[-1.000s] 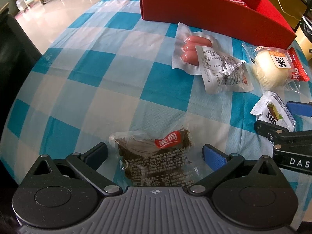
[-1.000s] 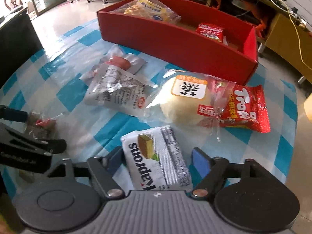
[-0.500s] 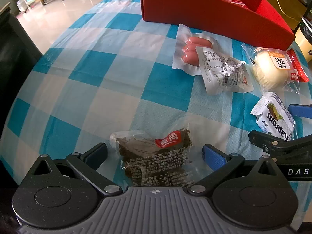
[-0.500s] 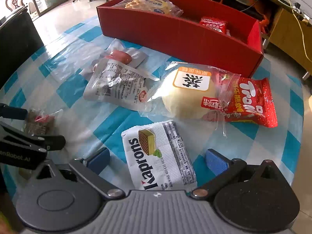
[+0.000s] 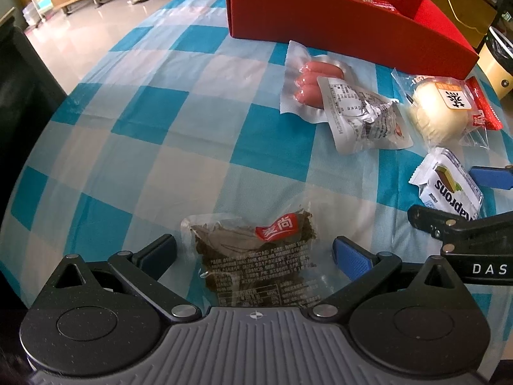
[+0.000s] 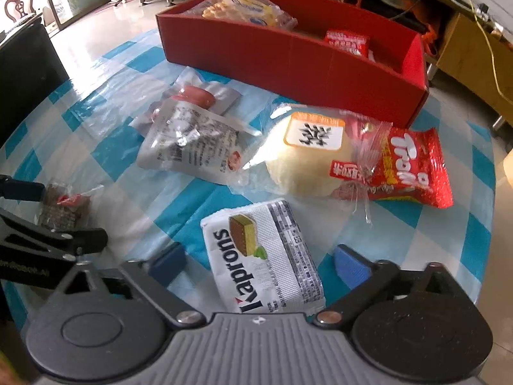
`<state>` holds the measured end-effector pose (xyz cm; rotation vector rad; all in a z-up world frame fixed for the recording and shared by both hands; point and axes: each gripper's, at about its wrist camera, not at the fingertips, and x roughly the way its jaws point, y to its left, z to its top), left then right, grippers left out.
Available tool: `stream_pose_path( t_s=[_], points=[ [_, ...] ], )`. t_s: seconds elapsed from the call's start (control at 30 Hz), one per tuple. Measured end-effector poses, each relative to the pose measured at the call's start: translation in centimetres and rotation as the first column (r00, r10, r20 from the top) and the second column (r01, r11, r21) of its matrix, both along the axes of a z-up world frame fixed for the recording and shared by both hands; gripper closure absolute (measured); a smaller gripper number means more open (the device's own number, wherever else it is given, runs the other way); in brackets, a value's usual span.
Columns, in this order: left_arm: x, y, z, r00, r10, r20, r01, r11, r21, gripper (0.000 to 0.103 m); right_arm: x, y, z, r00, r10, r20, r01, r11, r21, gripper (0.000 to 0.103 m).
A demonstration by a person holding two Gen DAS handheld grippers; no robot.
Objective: Organize snacks
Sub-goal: 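Grasp the dark jerky bag with the left tool while the right tool grasps the white Kaprons wafer pack, then lift and carry the jerky bag and Kaprons pack with both tools over the red box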
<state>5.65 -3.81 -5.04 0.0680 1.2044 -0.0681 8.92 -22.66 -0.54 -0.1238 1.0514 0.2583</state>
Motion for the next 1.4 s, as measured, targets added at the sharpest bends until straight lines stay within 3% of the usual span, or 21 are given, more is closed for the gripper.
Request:
stream_pose_path(
  t_s=[0.07, 0.1, 0.3, 0.5, 1.4],
  points=[
    [0.0, 0.0, 0.2, 1.000, 0.004, -0.002, -0.004, 1.000, -0.002, 0.004, -0.2, 0.1, 0.5, 1.000, 0.017, 0.013, -0.018, 1.000, 0.021, 0.041],
    [-0.1, 0.0, 0.3, 1.000, 0.002, -0.002, -0.002, 1.000, -0.002, 0.006, -0.2, 0.2, 0.7, 1.000, 0.016, 0.013, -0.016, 1.000, 0.026, 0.042],
    [0.1, 0.7, 0.9, 0.999, 0.032, -0.004, -0.032, 0.998, -0.050, 0.015, -0.3, 0.2, 0.6, 1.000, 0.006, 0.018, -0.006, 1.000, 0.025, 0.042],
    [0.4, 0.2, 2.5, 0.997, 0.027, 0.066, -0.023, 0.998, -0.053, 0.016, -0.3, -0.6, 1.2, 0.999, -0.031, 0.034, 0.029, 0.998, 0.054, 0.043],
    [3.1, -2.2, 7.2, 0.979, -0.021, 0.201, 0.044, 0.993, -0.106, 0.015, 0.8, -3.6, 7.3, 0.978, -0.150, 0.144, 0.115, 0.967, 0.226, 0.043]
  ],
)
